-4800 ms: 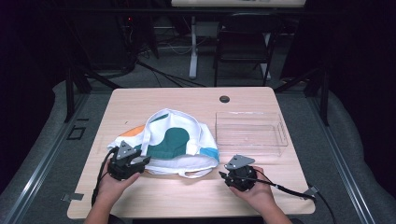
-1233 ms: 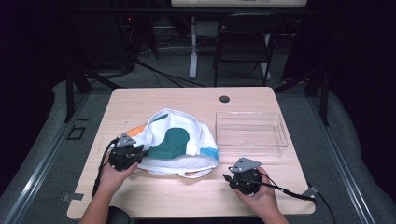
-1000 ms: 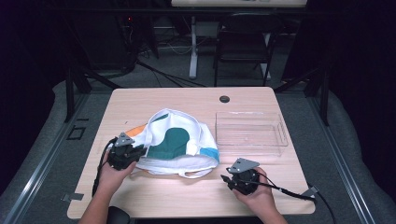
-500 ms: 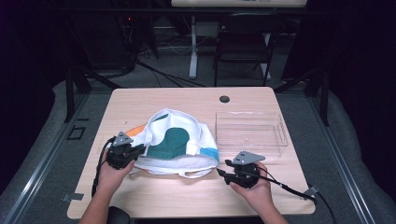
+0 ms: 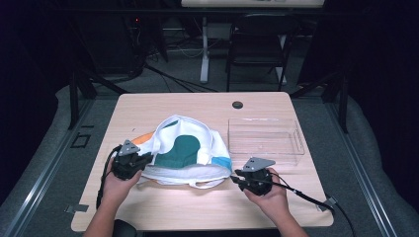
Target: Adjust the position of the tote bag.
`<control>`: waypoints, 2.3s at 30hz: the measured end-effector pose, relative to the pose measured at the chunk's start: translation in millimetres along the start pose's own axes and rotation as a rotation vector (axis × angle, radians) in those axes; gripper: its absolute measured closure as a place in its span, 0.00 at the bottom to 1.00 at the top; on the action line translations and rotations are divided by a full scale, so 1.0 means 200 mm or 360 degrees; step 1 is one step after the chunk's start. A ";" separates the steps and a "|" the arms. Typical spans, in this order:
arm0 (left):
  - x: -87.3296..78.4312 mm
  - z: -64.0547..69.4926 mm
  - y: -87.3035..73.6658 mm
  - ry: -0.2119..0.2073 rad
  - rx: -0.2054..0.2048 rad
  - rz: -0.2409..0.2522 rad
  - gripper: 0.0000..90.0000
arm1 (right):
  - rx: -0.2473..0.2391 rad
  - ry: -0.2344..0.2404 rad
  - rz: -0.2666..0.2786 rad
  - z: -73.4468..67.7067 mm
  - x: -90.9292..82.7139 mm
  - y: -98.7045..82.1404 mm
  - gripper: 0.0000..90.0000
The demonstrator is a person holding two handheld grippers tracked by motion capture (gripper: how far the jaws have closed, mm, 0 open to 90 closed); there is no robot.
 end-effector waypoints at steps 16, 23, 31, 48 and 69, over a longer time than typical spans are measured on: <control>-0.06 -0.04 0.11 -0.0007 -0.0012 0.0063 0.98 | 0.0104 -0.0066 0.0039 -0.06 0.05 0.20 0.73; -0.08 -0.05 0.15 0.0007 -0.0012 0.0072 0.98 | 0.0068 -0.0067 0.0033 -0.06 0.06 0.24 0.80; -0.09 -0.05 0.21 0.0046 0.0009 0.0071 0.98 | 0.0065 -0.0101 0.0045 -0.04 0.05 0.26 0.84; -0.12 -0.09 0.34 0.0068 0.0052 0.0033 0.98 | -0.0055 -0.0114 -0.0043 -0.06 0.13 0.37 0.87; -0.13 -0.11 0.45 0.0078 0.0069 -0.0010 0.98 | -0.0160 -0.0107 -0.0052 -0.09 0.21 0.44 0.86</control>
Point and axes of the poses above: each handheld gripper's, and its own axes: x roughly forward along the jaws, y roughly out of its top, z roughly to its right, the point moved 4 cm from there along x, roughly forward along the jaws, and after that the axes turned 5 degrees about z, right-handed, at the moved point
